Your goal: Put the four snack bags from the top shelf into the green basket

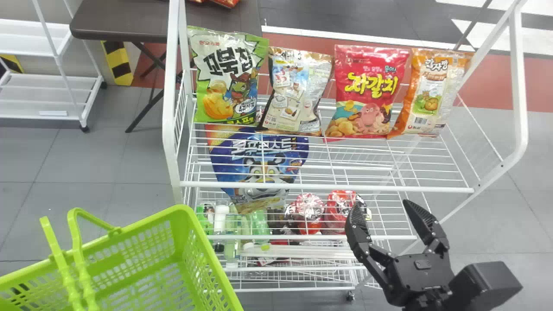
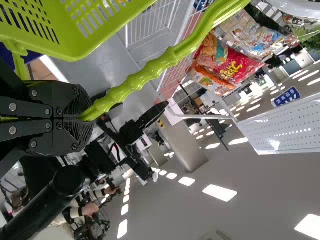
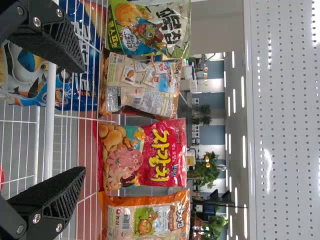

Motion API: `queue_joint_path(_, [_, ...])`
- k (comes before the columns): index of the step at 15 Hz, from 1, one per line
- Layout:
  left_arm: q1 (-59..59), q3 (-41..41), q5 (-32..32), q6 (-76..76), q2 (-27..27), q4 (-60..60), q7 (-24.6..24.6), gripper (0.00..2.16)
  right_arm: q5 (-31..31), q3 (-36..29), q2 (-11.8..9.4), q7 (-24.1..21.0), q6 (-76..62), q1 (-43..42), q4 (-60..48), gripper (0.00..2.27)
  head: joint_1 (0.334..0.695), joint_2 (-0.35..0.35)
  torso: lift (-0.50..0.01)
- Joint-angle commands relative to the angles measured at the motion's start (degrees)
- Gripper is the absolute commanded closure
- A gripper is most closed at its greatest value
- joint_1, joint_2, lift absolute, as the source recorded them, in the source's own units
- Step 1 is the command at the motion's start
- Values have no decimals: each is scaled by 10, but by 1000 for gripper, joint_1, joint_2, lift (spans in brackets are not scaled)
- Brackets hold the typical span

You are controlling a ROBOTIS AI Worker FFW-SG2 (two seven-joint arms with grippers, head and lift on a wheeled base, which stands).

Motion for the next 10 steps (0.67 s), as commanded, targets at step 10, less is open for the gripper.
queue_joint_path(10, [5,-2,4,-4,9,3,-7,2148,10,95,-4,-1,195,-220,64,110,695,-30,-6])
